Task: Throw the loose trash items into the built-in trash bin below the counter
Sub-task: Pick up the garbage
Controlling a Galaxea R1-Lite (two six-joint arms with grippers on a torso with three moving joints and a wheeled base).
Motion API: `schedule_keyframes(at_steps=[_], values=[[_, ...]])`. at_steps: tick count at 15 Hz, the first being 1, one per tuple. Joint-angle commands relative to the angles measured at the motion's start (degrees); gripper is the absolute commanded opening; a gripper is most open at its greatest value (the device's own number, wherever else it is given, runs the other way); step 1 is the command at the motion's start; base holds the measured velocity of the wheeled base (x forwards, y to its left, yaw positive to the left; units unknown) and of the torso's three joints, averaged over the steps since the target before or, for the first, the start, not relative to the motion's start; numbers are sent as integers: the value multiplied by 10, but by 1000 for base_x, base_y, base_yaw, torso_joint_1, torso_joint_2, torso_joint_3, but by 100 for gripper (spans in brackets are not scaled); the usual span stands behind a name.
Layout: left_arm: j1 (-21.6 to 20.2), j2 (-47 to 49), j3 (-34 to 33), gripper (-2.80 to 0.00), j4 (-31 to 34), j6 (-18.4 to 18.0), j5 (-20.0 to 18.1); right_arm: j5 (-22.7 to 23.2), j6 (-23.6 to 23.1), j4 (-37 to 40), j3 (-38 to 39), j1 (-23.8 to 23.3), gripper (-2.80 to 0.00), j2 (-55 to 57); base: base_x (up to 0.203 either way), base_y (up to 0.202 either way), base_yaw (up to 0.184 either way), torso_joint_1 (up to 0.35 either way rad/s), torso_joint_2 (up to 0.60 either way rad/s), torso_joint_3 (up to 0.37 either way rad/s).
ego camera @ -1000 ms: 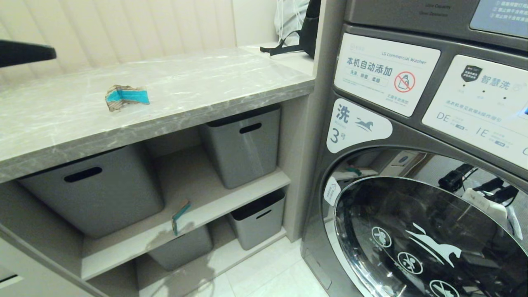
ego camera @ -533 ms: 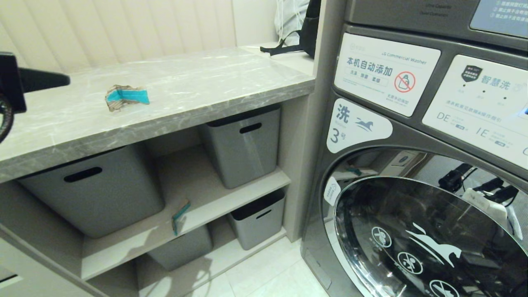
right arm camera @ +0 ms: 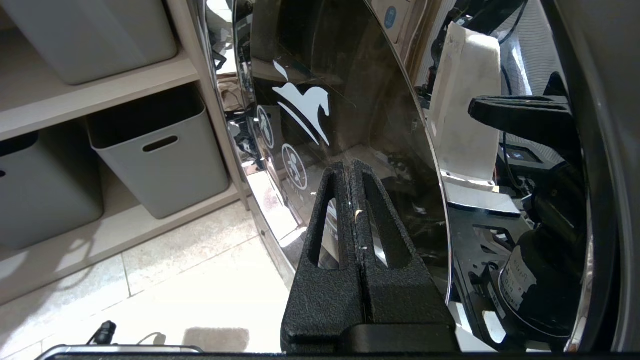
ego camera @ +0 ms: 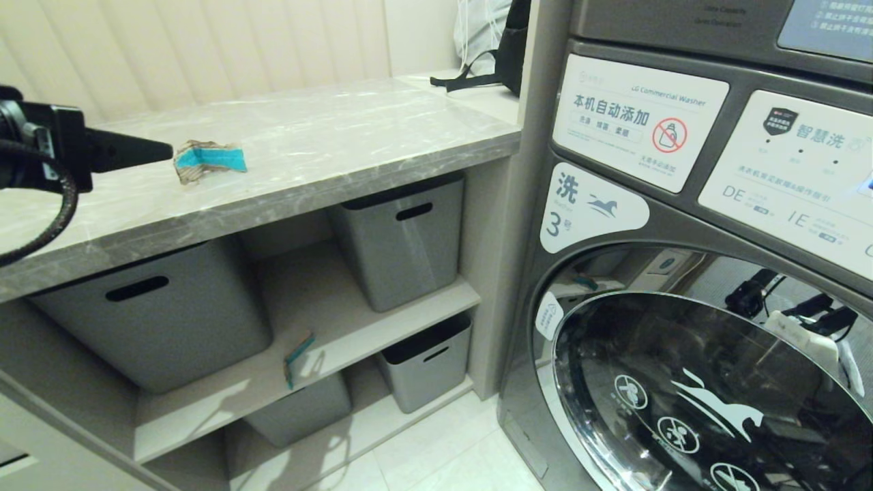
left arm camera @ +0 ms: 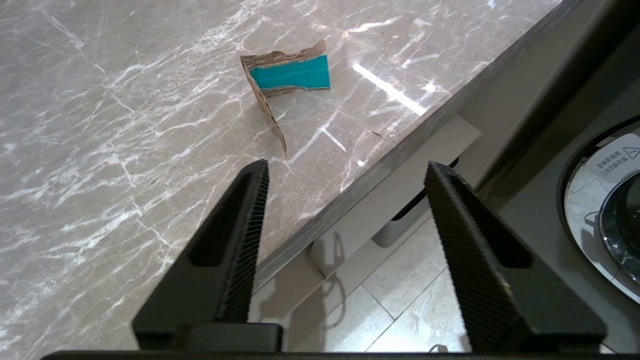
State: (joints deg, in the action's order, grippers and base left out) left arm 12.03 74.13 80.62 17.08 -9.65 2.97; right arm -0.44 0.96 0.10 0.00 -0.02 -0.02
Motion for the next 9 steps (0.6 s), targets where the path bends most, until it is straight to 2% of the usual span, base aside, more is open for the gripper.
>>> schedule_keyframes(at_steps=[1,9], values=[[-2,12,2,0,1,1,0,0,0,0,0,0,-280,0,0,0,0,0,0,0],[-35,109,75,0,0,-1,0,0,0,0,0,0,-280,0,0,0,0,0,0,0]])
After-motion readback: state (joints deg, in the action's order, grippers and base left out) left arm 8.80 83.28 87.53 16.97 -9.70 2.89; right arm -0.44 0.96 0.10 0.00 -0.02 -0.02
